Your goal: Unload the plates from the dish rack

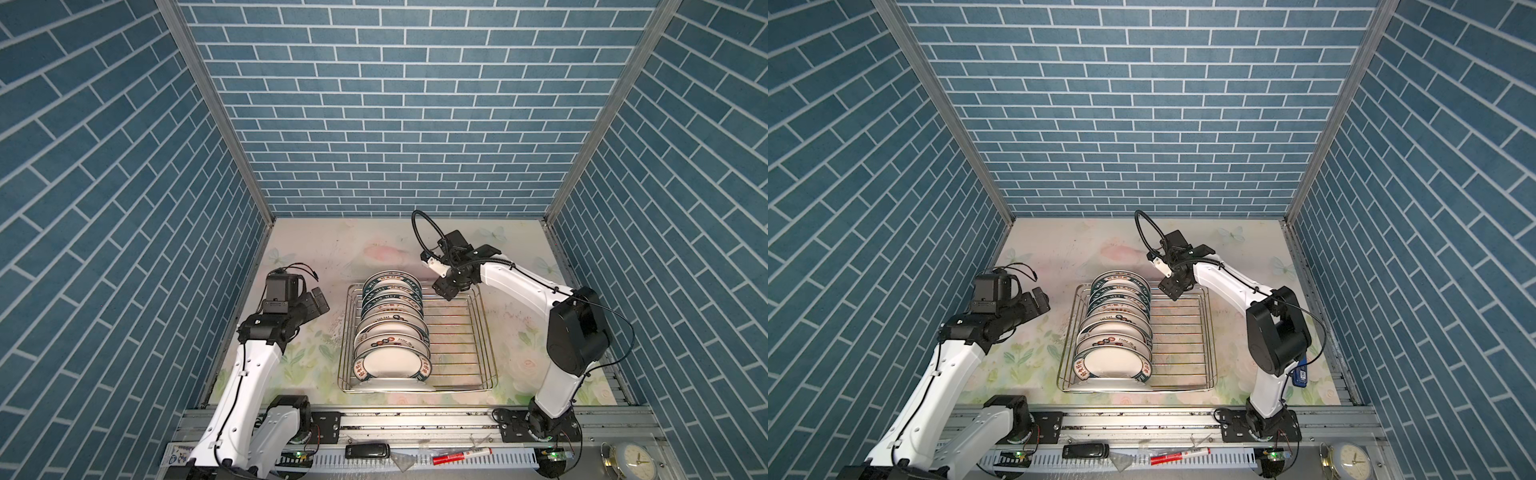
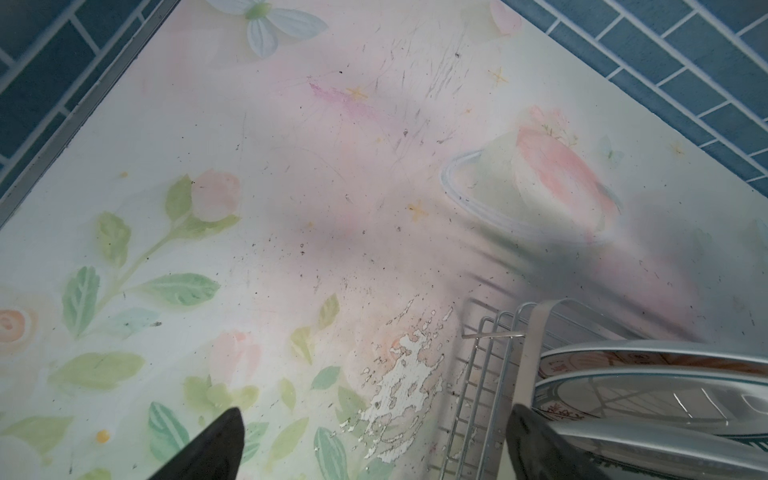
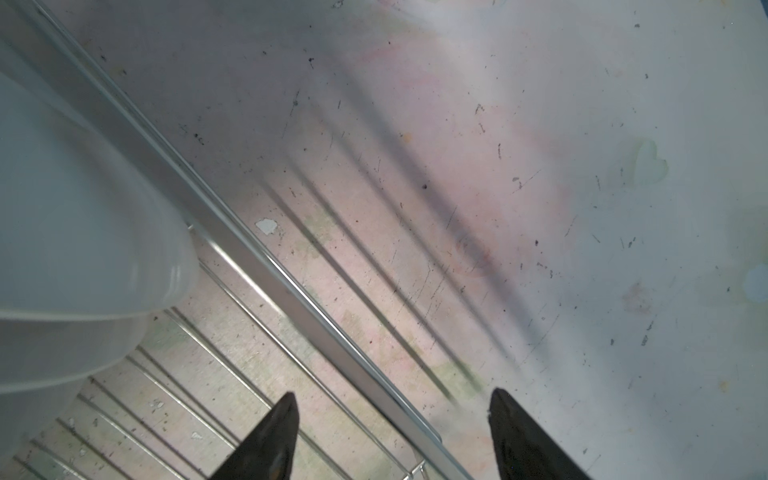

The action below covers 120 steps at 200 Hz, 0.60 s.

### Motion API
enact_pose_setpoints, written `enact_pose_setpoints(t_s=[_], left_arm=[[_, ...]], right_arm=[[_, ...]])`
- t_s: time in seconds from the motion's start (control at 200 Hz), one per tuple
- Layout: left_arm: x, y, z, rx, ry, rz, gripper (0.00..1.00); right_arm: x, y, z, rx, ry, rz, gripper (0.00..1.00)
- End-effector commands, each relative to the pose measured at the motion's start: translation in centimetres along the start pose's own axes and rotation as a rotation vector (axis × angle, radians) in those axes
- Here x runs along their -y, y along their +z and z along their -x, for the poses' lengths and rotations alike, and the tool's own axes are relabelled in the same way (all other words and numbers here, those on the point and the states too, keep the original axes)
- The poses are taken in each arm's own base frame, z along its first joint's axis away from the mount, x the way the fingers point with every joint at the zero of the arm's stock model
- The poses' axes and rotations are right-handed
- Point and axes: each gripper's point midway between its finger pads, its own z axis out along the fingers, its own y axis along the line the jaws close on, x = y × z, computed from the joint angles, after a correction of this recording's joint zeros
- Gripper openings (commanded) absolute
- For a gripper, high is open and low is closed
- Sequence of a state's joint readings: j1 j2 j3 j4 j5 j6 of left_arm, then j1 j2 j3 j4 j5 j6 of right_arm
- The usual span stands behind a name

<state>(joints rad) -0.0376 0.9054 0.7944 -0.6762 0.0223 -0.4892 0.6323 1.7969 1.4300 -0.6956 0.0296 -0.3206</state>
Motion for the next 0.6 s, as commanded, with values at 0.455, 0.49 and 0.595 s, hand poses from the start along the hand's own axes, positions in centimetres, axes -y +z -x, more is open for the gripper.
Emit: enact_pose_setpoints(t_s=[0.455,0.49,0.595], left_arm=[[0.6,0.3,1.3,0.012,0.001,-0.01,0.99],[0.6,0.2,1.4,0.013,0.003,-0.009,0.99],[0.8,0.0,1.9,0.022,0.007,-0.008,0.99]], right_arm=[[1.0,1.3,-0.9,-0.003,0.001,0.019,0.61],[1.1,1.5,-1.0,-0.006,0.002,0.015,0.59],[1.4,1.6,-1.2,-0.002,0.009,0.003,0.57]])
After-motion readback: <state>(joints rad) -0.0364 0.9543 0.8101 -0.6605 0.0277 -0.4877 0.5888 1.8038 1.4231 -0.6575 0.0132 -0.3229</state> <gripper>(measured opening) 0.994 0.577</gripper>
